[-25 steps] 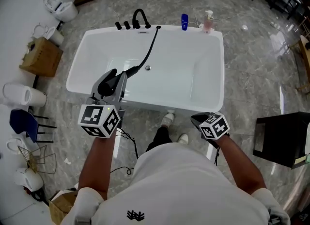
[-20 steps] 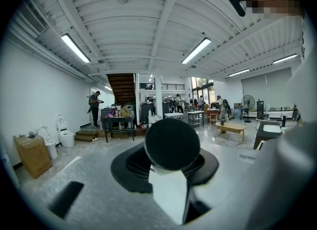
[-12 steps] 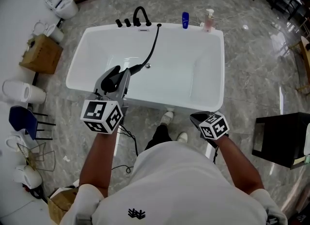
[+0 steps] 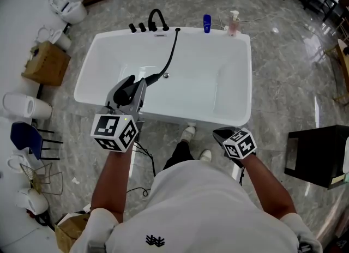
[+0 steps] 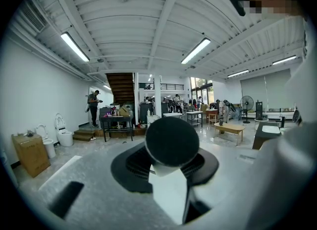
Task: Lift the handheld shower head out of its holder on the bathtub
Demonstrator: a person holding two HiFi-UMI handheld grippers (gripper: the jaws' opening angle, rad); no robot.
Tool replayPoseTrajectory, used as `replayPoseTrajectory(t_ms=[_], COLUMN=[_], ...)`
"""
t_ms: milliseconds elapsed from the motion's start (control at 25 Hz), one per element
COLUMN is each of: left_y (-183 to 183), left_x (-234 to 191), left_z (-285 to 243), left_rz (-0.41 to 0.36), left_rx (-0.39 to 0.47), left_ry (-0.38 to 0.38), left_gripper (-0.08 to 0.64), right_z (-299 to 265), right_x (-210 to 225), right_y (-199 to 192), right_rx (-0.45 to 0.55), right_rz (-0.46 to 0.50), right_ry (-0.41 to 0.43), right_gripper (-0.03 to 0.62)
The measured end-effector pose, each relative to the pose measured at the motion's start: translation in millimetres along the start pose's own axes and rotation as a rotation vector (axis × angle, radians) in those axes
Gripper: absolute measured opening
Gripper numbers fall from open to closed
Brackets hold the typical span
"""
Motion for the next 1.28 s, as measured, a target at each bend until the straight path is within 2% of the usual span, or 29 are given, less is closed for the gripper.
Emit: replayPoseTrajectory(t_ms=[1280], left_y=[2.5], left_x=[17.9], left_z=[-3.4], left_rz=[-0.007], left_rx=[-0.002], left_ry=[-0.009], left_gripper=[0.127], right_z=[3.9], right_x=[4.6], right_y=[-4.3], right_rx=[0.040], right_rz=[0.024], right_ry=[-0.002], right_gripper=[0.012])
Point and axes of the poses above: the fingertips, and each gripper's own axes: z backward along the fingers, x to its right, y out of its top, the point moved 1 cm from there along z, backward along the fingers, and after that the axes turned 6 degrees about y, right-handed, at the moved point
